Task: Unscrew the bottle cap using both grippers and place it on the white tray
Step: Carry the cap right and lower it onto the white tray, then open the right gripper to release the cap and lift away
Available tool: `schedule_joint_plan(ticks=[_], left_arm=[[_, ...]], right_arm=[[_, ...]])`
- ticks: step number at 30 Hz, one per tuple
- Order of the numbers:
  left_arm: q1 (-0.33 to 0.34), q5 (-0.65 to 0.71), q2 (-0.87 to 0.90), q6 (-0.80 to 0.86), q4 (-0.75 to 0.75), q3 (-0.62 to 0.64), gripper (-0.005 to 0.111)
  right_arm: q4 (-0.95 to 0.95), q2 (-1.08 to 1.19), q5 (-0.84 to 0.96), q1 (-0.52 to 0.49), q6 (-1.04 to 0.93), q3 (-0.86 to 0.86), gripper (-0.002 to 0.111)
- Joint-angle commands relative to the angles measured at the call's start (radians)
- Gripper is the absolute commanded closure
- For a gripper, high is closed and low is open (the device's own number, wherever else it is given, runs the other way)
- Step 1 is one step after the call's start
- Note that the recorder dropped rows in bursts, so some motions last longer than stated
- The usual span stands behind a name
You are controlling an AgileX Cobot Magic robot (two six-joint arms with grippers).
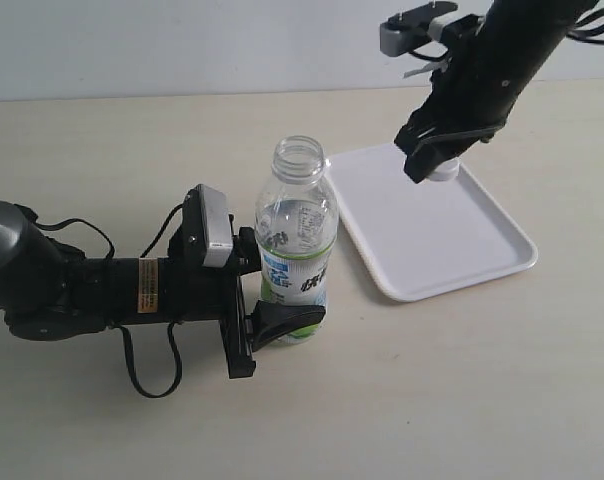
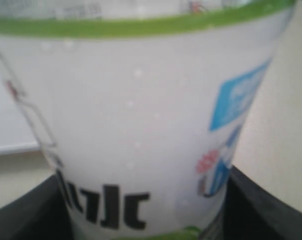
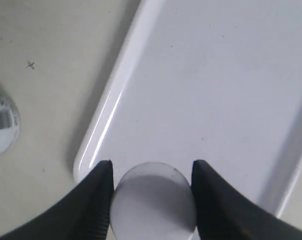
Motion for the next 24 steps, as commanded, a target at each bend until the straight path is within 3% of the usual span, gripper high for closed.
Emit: schedule_joint_plan(ticks=[1, 24], left_arm=[[-0.006, -0.016, -0.008, 0.004, -0.008, -0.004, 0.106], [-0.006, -0.015, -0.008, 0.002, -0.002, -0.004, 0.106]], right_arm=[[0.018, 0.111, -0.074, -0.005, -0.003, 0.005, 0.108], [0.001, 0.294, -0.296, -0.005, 0.001, 0.005, 0.108]])
